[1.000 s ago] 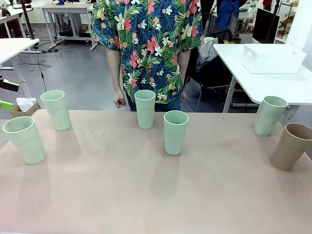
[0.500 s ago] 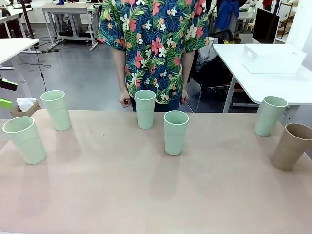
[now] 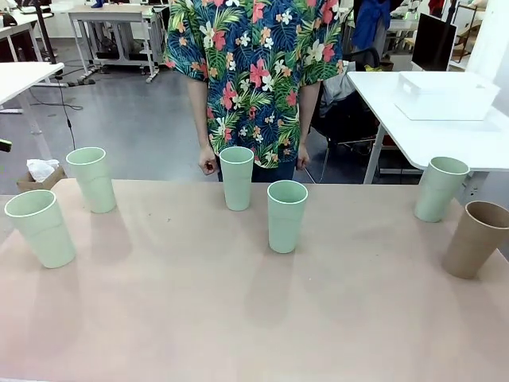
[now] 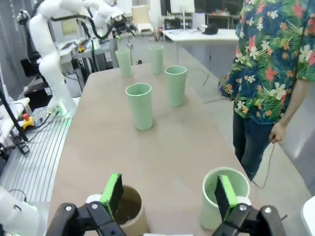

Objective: Stack the cups and store them in the basket.
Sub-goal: Pick up two Reusable plastic cups , one in each hand.

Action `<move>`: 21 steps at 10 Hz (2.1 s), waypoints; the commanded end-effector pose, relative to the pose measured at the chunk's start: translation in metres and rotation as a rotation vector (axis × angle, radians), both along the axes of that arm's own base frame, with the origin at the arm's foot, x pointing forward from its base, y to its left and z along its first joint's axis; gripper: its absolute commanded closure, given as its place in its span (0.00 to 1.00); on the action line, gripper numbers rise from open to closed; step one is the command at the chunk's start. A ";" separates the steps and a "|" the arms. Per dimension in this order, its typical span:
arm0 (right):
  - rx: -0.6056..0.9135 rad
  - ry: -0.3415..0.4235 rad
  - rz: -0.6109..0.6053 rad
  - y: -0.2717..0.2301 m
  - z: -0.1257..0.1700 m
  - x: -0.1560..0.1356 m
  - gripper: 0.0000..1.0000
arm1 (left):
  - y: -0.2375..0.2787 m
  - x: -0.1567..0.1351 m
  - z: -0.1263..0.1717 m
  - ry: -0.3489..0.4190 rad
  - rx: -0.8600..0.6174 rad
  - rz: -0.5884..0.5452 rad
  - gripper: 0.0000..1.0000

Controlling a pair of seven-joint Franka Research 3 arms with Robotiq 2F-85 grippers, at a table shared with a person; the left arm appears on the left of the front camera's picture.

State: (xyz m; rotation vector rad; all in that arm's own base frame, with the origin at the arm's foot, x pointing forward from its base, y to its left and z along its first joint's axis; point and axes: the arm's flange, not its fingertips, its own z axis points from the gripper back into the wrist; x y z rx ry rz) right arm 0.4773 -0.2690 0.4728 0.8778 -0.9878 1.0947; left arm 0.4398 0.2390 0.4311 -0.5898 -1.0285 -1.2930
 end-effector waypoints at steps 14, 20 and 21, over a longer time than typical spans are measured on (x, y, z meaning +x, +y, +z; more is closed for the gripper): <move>0.190 -0.151 0.029 -0.017 -0.176 -0.046 0.00 | 0.029 -0.006 -0.112 0.018 -0.195 -0.073 0.00; 0.212 -0.133 0.081 -0.014 -0.208 -0.056 0.00 | 0.030 0.006 -0.145 0.032 -0.253 -0.036 0.00; 0.209 -0.117 0.096 -0.012 -0.215 -0.056 0.00 | 0.030 0.008 -0.153 0.035 -0.271 -0.041 0.00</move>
